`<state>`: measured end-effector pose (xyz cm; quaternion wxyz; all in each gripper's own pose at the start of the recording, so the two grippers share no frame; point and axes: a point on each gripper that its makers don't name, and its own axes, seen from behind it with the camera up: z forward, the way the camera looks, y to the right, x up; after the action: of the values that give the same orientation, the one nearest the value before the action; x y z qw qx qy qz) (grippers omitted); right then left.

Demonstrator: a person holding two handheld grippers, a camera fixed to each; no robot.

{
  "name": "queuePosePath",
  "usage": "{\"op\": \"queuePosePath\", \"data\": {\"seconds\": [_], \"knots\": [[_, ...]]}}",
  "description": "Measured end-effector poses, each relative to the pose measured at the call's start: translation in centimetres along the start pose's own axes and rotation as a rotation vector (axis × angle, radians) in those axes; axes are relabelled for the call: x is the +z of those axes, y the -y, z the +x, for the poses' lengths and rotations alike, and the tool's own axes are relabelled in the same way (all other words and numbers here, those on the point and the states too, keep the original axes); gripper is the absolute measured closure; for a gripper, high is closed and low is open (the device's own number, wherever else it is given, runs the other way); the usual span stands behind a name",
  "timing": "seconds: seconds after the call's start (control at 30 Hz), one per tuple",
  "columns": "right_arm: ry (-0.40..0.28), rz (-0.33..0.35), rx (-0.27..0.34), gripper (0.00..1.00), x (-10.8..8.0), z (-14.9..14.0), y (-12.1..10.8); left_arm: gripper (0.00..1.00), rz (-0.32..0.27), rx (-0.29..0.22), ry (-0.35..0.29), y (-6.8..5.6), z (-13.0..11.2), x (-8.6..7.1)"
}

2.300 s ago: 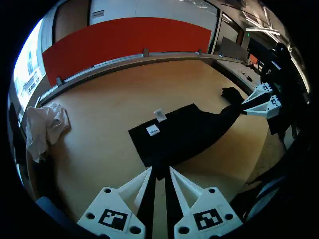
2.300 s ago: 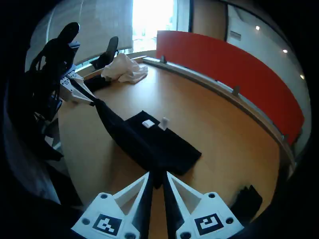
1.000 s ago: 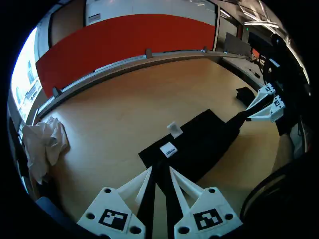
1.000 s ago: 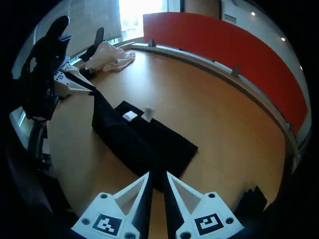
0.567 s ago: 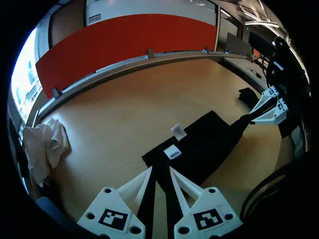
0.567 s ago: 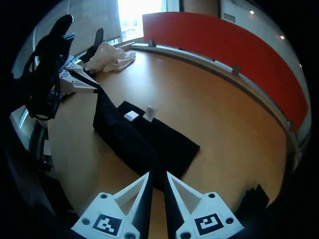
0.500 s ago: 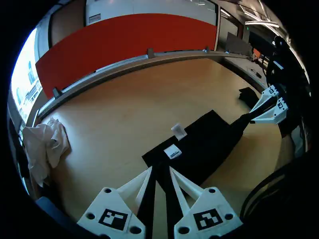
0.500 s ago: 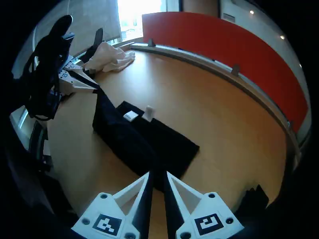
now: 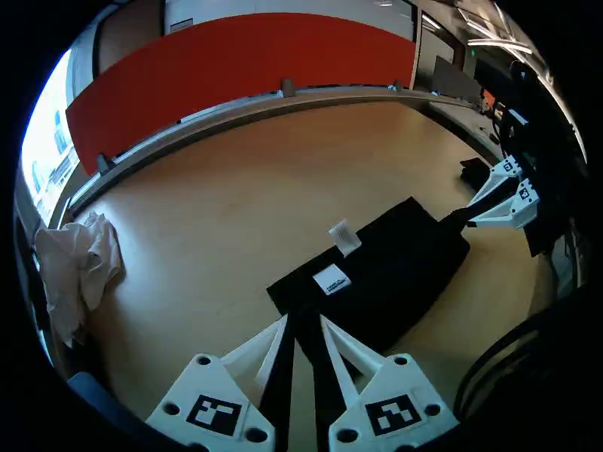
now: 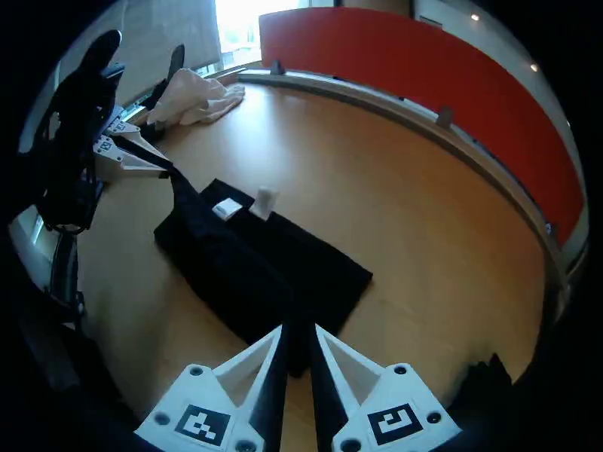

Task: Fold towel

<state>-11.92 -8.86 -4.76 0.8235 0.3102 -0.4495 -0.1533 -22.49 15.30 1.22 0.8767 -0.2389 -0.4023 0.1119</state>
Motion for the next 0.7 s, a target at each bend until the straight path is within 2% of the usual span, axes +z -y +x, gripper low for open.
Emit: {"op": "queuePosePath", "data": {"seconds": [0.37,0.47,0.6,0.7], "knots": [[0.026,-0.030,0.017,0.77,2.4,-0.1,-1.7,0.86,0.016,0.021,-0.004,0.6,-0.1,2.8],[0.033,-0.041,0.017,0.71,2.9,-0.2,-2.1,0.86,0.026,0.033,0.001,0.7,-0.2,3.3],[0.038,-0.062,0.016,0.58,3.4,-0.4,-2.7,0.85,0.039,0.048,0.007,1.0,-0.5,3.8],[0.039,-0.082,0.008,0.48,3.7,-0.4,-3.3,0.78,0.044,0.053,0.010,1.1,-0.7,4.0]]}}
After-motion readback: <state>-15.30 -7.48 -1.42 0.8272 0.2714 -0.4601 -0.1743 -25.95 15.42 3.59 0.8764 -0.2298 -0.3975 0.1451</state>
